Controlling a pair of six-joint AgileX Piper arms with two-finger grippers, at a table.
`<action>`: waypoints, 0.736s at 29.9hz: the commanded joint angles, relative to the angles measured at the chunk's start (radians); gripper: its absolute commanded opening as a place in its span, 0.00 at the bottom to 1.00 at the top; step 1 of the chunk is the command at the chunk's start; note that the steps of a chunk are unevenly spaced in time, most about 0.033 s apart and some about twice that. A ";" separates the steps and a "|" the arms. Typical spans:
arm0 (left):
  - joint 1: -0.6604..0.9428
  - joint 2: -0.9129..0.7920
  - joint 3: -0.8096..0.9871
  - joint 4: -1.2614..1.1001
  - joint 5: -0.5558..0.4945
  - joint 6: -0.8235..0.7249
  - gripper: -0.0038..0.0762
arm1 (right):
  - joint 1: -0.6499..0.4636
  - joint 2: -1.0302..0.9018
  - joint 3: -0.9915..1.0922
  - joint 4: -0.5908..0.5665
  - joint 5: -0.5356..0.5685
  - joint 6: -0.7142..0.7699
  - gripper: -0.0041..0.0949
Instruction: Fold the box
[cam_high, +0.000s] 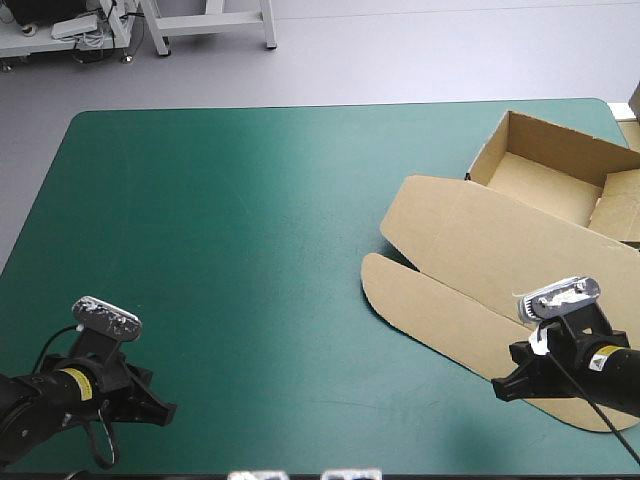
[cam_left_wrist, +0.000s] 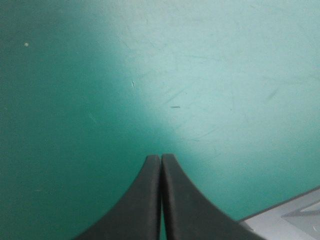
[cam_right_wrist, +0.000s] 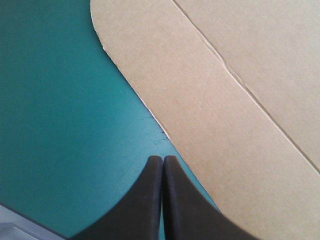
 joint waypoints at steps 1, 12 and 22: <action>-0.007 0.001 0.019 -0.045 -0.045 -0.008 0.04 | 0.004 -0.011 0.004 -0.009 -0.040 0.020 0.03; -0.007 0.001 0.071 -0.044 -0.056 0.001 0.04 | 0.004 -0.011 0.096 -0.014 -0.026 0.028 0.03; -0.007 0.001 0.071 -0.049 -0.075 -0.003 0.04 | 0.004 -0.012 0.105 -0.039 0.024 0.028 0.03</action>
